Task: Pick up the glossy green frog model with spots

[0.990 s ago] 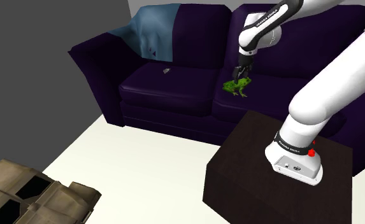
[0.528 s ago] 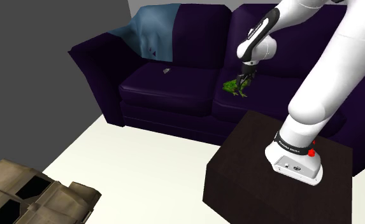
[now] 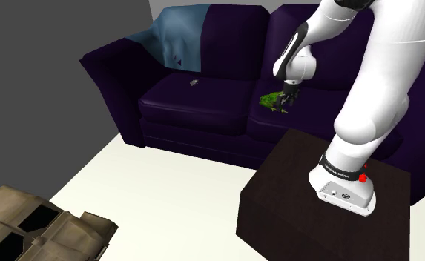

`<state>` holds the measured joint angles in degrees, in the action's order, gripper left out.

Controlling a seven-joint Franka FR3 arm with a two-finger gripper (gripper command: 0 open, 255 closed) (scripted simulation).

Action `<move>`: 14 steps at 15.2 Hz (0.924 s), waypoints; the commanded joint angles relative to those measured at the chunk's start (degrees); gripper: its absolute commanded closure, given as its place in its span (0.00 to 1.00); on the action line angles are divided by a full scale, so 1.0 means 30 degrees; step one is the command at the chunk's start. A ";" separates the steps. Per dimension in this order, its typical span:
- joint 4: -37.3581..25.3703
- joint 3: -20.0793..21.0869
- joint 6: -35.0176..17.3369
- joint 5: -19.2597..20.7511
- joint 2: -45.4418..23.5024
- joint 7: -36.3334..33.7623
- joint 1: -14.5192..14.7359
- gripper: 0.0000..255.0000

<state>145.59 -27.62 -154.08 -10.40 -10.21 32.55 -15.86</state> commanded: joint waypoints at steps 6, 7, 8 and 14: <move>-0.0139 0.0717 -0.0909 -0.1387 -0.1192 0.1023 -0.0489 1.00; -0.0118 0.0718 -0.0927 -0.1393 -0.1188 0.1033 -0.0492 1.00; -0.0116 0.0702 -0.0910 -0.1367 -0.1166 0.1012 -0.0481 1.00; -0.0176 0.0731 -0.0889 -0.1398 -0.1211 0.0991 -0.0465 1.00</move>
<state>145.11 -25.54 -156.80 -14.57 -13.40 35.60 -17.31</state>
